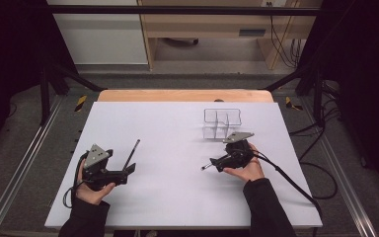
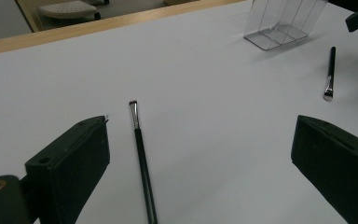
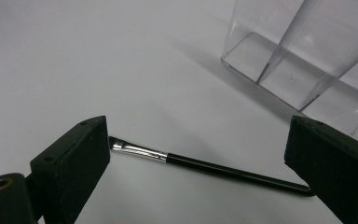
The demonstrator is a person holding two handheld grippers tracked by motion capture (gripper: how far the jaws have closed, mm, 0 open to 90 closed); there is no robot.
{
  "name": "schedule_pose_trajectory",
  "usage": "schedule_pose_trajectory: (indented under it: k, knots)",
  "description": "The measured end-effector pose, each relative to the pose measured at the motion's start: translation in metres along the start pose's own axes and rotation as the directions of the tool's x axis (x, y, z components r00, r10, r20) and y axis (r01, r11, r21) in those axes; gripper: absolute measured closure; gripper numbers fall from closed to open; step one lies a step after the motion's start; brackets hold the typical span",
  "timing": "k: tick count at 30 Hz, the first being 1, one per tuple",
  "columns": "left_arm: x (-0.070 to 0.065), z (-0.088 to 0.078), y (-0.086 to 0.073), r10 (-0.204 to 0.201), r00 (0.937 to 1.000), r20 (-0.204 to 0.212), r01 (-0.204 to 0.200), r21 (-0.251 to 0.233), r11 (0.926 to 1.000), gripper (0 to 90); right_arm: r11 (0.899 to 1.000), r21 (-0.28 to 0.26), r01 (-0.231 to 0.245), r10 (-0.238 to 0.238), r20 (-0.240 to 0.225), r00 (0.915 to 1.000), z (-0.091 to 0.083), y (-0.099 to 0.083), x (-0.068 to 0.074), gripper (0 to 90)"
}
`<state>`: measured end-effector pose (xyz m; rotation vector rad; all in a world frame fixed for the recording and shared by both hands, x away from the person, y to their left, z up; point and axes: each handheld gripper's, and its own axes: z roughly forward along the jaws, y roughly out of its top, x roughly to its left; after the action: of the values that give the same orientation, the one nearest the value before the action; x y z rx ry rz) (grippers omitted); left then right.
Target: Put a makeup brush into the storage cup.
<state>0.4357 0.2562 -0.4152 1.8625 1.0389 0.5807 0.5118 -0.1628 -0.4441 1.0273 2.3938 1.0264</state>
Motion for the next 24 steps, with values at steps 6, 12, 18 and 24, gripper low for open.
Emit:
schedule_pose_trajectory:
  k: [6,12,18,24]
  knots:
    - [0.000,0.001,-0.001,0.000,1.0000,0.001,0.000,0.005,1.0000,3.6,0.999,0.042,0.015,-0.015,-0.019,0.9997,0.009,-0.003,-0.001,8.6]
    - [0.001,0.001,-0.001,0.001,1.0000,0.003,-0.001,0.004,1.0000,3.6,0.997,0.068,0.020,-0.018,-0.027,0.9995,0.017,-0.003,-0.005,8.9]
    - [0.001,0.001,-0.001,0.004,1.0000,0.002,-0.004,0.004,1.0000,3.6,0.994,0.105,0.039,-0.034,-0.045,0.9984,0.026,-0.006,-0.004,9.2]
    - [0.000,0.001,-0.001,0.004,1.0000,0.002,-0.004,0.004,1.0000,3.6,0.991,0.123,0.056,-0.050,-0.050,0.9975,0.034,-0.010,-0.004,10.3]
